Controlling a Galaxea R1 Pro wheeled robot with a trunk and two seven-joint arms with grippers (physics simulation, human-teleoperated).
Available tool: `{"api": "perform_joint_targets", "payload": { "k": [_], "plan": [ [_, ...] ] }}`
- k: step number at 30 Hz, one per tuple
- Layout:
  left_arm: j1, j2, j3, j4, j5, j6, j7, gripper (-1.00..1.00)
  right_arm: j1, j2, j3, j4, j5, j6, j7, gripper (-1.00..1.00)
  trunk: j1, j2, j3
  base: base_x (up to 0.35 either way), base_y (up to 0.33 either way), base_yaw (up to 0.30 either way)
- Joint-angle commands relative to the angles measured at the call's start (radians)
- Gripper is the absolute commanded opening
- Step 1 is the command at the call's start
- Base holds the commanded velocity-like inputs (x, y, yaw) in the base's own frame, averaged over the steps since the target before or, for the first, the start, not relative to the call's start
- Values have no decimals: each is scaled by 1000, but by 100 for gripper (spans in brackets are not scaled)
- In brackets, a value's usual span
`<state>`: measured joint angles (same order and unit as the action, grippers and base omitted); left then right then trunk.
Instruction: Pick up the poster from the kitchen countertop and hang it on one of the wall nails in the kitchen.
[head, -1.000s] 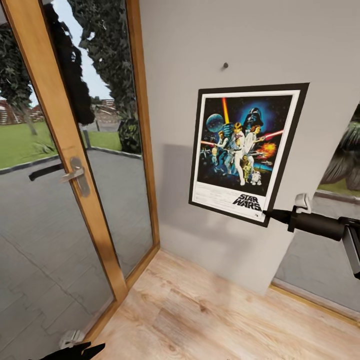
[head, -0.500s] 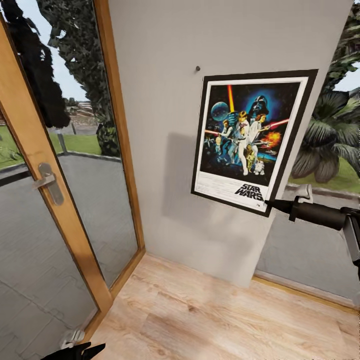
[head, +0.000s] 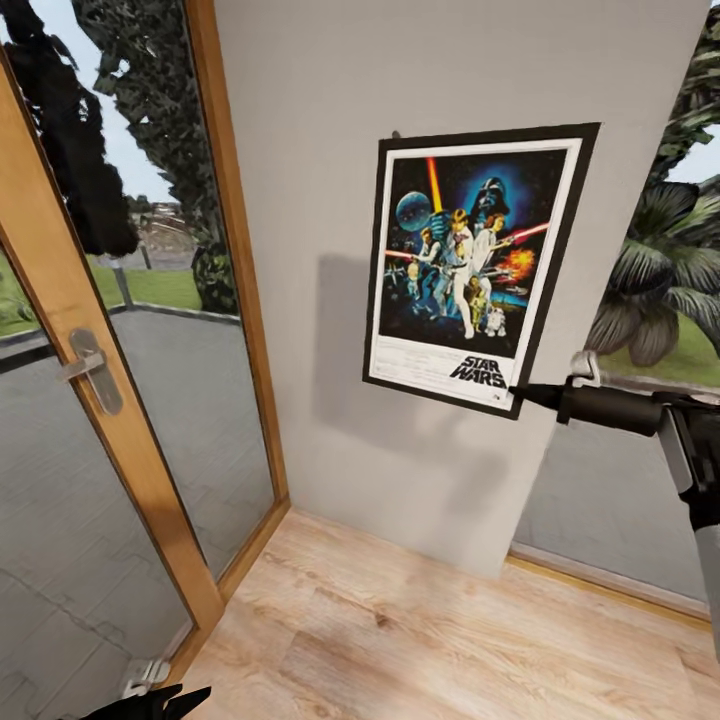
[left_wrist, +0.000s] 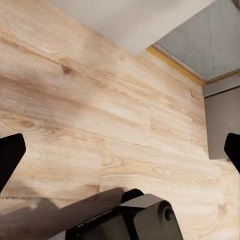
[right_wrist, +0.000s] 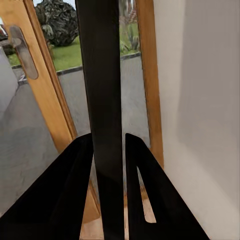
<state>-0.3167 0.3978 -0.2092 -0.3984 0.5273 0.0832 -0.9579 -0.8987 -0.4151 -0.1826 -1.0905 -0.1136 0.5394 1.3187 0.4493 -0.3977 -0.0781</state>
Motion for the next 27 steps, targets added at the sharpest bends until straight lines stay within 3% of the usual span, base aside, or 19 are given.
{"api": "perform_joint_targets", "payload": {
  "k": [1,9,27],
  "plan": [
    [-1,1,-6,0,10,9,-2,100,-3,1,1,1,-4,19,3,-100,1,-2,-2,2,0,0],
    [-1,1,-5,0,10,9,-2,100,-44,27,50,-1,-9,93,-1,-100,1,-2,-2,64,48,0],
    [-1,1,-4,0,10,9,-1,100,-77,48,54,-9,-12,99,-1,-100,1,-2,-2,71,43,0]
  ]
}}
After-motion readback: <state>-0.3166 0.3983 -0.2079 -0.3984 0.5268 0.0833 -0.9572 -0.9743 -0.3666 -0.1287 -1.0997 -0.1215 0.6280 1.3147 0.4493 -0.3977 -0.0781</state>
